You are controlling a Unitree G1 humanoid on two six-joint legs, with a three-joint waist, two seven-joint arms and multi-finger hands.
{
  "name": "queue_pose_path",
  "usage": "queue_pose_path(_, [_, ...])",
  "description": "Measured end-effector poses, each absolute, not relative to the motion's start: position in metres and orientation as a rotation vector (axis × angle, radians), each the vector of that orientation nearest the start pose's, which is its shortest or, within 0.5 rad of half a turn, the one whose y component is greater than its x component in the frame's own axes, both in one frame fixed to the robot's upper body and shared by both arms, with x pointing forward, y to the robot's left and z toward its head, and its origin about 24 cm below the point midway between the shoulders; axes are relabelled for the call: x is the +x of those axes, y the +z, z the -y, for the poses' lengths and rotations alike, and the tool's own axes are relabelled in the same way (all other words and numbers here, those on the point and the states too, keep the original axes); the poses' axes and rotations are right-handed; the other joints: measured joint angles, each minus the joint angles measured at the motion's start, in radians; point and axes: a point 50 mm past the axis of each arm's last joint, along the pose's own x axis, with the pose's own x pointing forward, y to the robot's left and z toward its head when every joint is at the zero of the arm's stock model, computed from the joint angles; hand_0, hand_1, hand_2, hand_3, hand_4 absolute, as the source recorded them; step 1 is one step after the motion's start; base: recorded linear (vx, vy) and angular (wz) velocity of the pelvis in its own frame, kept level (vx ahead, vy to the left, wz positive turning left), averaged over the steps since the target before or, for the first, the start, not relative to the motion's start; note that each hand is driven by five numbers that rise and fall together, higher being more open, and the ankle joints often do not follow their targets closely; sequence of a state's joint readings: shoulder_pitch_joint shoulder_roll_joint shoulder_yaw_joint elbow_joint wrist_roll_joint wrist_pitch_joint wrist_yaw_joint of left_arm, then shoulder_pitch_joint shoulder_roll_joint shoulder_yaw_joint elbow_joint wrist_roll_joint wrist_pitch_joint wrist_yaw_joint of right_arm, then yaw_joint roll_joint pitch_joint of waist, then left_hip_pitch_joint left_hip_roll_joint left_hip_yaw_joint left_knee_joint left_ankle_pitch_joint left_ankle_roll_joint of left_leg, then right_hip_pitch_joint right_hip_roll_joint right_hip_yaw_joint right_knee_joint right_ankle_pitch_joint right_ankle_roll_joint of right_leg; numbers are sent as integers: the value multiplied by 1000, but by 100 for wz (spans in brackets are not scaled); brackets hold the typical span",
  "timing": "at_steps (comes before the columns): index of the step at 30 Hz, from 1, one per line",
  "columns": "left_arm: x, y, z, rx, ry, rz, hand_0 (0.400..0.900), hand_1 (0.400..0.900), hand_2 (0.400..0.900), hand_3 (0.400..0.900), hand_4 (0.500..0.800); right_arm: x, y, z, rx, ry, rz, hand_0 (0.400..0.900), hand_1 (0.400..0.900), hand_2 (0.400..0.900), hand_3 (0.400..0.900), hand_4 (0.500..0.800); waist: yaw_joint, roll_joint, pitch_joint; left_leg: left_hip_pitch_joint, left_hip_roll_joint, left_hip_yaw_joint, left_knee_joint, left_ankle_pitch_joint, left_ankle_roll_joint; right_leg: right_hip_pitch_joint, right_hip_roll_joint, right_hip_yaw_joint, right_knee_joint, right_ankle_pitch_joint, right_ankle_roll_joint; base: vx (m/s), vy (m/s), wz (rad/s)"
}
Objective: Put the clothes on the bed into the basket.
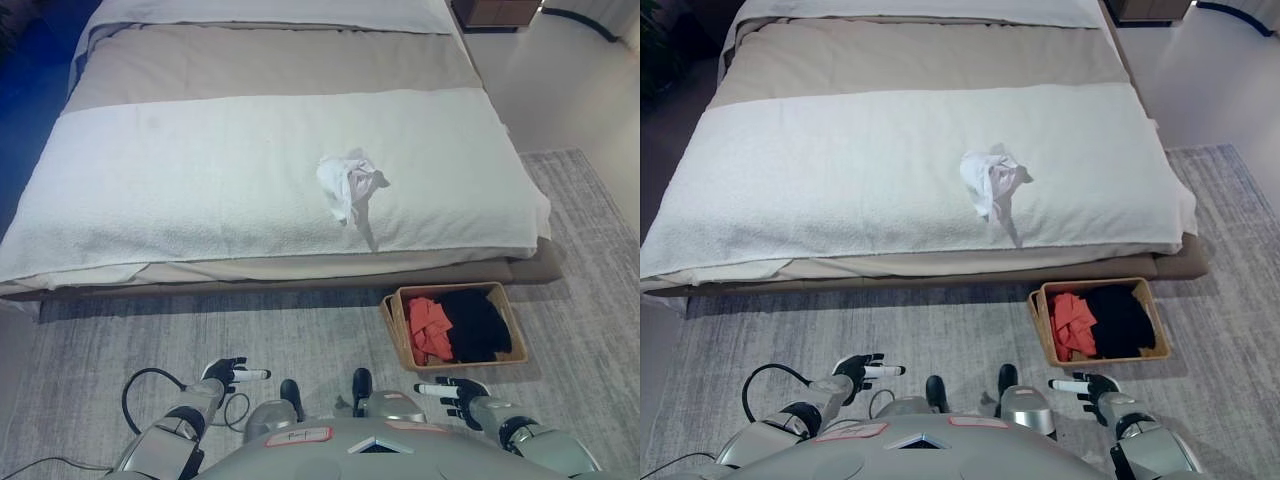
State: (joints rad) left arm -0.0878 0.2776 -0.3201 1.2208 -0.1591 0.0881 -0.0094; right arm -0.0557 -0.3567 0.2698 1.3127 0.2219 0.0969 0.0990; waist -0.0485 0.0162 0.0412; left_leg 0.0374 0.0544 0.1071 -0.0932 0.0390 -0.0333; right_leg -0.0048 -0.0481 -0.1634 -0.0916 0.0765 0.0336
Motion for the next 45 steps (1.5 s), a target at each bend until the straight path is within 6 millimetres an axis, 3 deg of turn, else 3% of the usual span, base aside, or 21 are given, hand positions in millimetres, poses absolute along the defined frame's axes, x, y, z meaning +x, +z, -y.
queue_pose_path(8, [116,-156,-232,307,-15,-1246,900,900,900,900,800,79,-155,271,-223,-81,-1378,900,900,900,900,800,-3,17,8,-23,11,-31,1,-3,2,-1,10,-28,0,-8,-11,-20,-89,19])
queue_pose_path(16, [119,-155,-231,304,-21,-1238,900,900,900,900,800,84,-152,276,-235,-86,-1357,900,900,900,900,800,-1,40,28,-66,25,-84,76,12,-18,0,37,-65,1,-27,-32,-22,-125,15])
queue_pose_path(18, [125,-154,-230,305,-23,-1227,900,900,900,900,800,93,-149,279,-246,-91,-1336,900,900,900,900,800,9,39,54,-103,12,-114,144,37,-61,2,29,-63,-1,-32,-36,-23,-94,9])
queue_pose_path(22, [131,-153,-227,295,-32,-1214,900,900,900,900,800,101,-143,290,-274,-107,-1306,900,900,900,900,800,25,49,80,-161,10,-140,198,66,-105,-7,19,-72,-2,-43,-53,-3,-29,13])
queue_pose_path(26, [129,-155,-225,293,-33,-1234,900,900,900,900,800,108,-140,293,-298,-105,-1291,900,900,900,900,800,25,31,92,-206,-10,-131,155,65,-107,-19,11,-80,1,-74,-100,63,-13,-15])
queue_pose_path(32, [130,-154,-225,284,-27,-1225,900,900,900,900,800,112,-139,292,-299,-100,-1279,900,900,900,900,800,36,17,103,-218,-9,-154,14,80,-92,-2,34,-27,0,-75,-104,147,54,-34])
queue_pose_path(34, [130,-154,-225,283,-29,-1227,900,900,900,900,800,114,-138,292,-301,-100,-1271,900,900,900,900,800,30,28,100,-217,8,-154,5,80,-88,11,44,-6,0,-75,-100,205,157,-40])
queue_pose_path(35, [130,-154,-224,284,-30,-1226,900,900,900,900,800,114,-138,293,-302,-101,-1273,900,900,900,900,800,29,42,99,-213,17,-152,1,81,-87,20,49,13,0,-80,-84,224,190,-45])
queue_pose_path(36, [129,-155,-224,282,-32,-1227,900,900,900,900,800,112,-139,293,-302,-101,-1277,900,900,900,900,800,29,51,96,-197,20,-147,12,109,-63,27,54,27,0,-80,-62,210,184,-37])
queue_pose_path(39, [137,-151,-228,296,-24,-1205,900,900,900,900,800,105,-144,284,-285,-76,-1305,900,900,900,900,800,27,13,98,-172,-28,-105,13,116,-10,37,-1,68,2,-84,-29,218,243,-30])
queue_pose_path(40, [139,-150,-229,298,-23,-1200,900,900,900,900,800,104,-145,283,-282,-75,-1312,900,900,900,900,800,27,8,98,-169,-44,-94,15,119,12,36,-19,74,9,-85,-5,196,287,-27])
queue_pose_path(42, [146,-147,-231,307,-20,-1178,900,900,900,900,800,105,-146,279,-272,-65,-1310,900,900,900,900,800,30,2,99,-168,-65,-79,25,109,29,35,-37,84,16,-93,7,238,357,-39])
queue_pose_path(43, [151,-145,-234,316,-16,-1167,900,900,900,900,800,105,-148,275,-261,-56,-1313,900,900,900,900,800,29,-12,100,-170,-75,-66,42,88,46,24,-57,97,37,-100,43,179,262,-40])
queue_pose_path(45, [158,-141,-238,336,-6,-1148,900,900,900,900,800,118,-147,266,-244,-27,-1278,900,900,900,900,800,44,-23,92,-170,-84,-40,58,50,63,-18,-63,123,108,-116,62,162,218,-18])
